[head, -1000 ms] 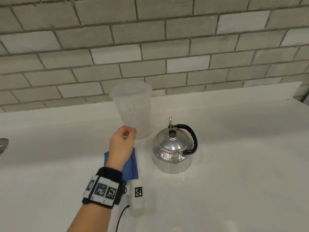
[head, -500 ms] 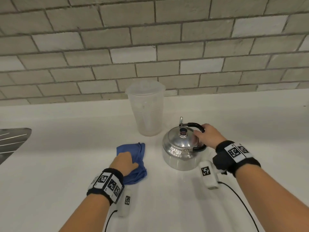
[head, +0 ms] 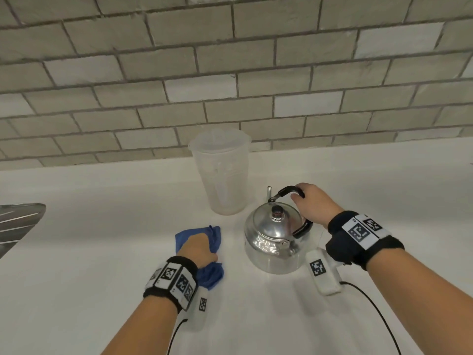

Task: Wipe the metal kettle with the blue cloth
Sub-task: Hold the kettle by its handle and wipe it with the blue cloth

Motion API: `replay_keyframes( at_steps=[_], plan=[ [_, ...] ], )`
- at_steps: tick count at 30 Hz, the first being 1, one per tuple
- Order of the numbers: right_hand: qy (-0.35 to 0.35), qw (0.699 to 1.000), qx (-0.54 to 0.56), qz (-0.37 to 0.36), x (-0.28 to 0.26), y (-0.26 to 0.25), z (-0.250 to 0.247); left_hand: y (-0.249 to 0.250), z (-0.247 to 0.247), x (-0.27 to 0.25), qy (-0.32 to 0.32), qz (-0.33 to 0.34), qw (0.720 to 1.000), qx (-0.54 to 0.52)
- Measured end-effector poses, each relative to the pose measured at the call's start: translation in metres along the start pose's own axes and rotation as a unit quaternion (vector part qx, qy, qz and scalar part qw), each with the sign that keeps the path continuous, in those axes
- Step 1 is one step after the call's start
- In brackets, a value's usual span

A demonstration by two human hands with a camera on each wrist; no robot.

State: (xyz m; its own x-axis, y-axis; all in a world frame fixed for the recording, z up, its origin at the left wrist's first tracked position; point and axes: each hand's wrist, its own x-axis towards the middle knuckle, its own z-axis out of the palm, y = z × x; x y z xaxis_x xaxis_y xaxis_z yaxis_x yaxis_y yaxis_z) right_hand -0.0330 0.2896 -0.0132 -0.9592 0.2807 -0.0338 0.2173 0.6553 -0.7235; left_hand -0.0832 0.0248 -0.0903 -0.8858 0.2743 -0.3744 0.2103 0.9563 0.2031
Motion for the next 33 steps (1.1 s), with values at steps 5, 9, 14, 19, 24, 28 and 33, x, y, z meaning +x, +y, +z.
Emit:
replay_keyframes(
  at_steps=[5, 9, 14, 19, 24, 28, 33],
  plan=[
    [-0.011, 1.0, 0.002, -0.015, 0.0, 0.001, -0.001, -0.002, -0.009, 0.0, 0.04, 0.045, 0.949, -0.31],
    [-0.008, 0.999, 0.035, -0.029, 0.001, 0.002, 0.002, 0.047, 0.0, -0.014, 0.039, 0.158, 0.826, -0.54],
    [0.008, 0.997, 0.075, -0.027, 0.0, 0.003, 0.006, 0.085, 0.024, 0.01, 0.181, 0.17, 0.845, -0.473],
    [0.044, 0.99, 0.134, -0.004, -0.001, 0.004, 0.013, 0.09, 0.031, 0.051, 0.076, 0.113, 0.723, -0.677],
    [0.084, 0.964, 0.249, 0.04, -0.011, -0.003, 0.022, 0.103, 0.066, 0.015, 0.18, 0.045, 0.711, -0.678],
    [0.075, 0.964, 0.254, 0.03, -0.018, -0.007, 0.02, 0.1, 0.048, 0.02, 0.155, 0.114, 0.728, -0.658],
    [0.1, 0.946, 0.303, 0.056, -0.013, -0.007, 0.029, 0.086, 0.035, 0.072, -0.018, 0.078, 0.682, -0.727]
  ],
)
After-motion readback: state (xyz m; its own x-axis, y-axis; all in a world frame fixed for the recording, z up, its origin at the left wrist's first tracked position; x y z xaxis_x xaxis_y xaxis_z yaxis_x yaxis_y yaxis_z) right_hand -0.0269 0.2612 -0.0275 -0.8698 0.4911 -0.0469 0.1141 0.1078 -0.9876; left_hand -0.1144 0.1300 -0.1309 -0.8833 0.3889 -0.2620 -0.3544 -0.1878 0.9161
